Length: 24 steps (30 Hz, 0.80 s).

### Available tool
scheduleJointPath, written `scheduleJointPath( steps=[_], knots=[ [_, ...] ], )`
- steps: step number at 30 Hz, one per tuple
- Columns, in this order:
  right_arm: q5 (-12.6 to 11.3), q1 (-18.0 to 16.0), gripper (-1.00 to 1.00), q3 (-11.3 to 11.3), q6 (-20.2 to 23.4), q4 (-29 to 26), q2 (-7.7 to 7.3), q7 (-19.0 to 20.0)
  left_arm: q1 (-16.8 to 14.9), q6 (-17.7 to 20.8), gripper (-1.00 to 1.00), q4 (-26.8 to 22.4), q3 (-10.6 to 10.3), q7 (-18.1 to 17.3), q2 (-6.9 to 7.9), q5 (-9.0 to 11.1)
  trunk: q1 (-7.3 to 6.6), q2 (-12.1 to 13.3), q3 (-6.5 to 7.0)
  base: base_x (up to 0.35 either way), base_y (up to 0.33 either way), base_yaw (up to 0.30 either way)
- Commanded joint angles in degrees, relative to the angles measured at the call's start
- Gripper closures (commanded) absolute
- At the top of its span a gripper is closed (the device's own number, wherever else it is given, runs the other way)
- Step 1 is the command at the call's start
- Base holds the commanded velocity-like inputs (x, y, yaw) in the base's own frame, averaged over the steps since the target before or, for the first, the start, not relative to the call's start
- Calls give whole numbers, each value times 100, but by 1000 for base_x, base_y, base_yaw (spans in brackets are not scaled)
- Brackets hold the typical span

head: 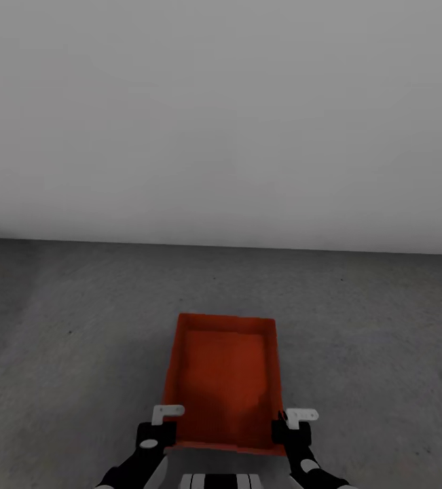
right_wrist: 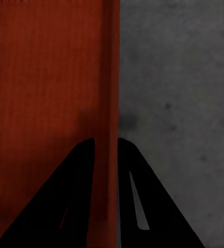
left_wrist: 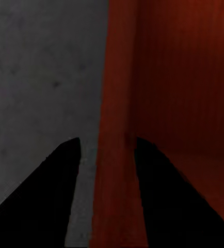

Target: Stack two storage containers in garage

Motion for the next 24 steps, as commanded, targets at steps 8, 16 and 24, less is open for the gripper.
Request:
scheduleJointPath(
  steps=[8, 16, 24],
  knots=[
    [257, -2, -100, -196, 15, -256, -10, 156, -6, 28, -100, 25, 154, 95, 1, 29, 2, 0, -3, 0, 0, 0],
    [2836, -2, -100, -2543, -2, -266, -13, 176, -5, 27, -100, 10, 144, 95, -4, 23, 2, 0, -3, 0, 0, 0],
    [2836, -2, -100, -2543, -4, -260, -14, 185, -5, 27, -100, 12, 137, 95, -7, 15, 2, 0, -3, 0, 0, 0]
  ],
)
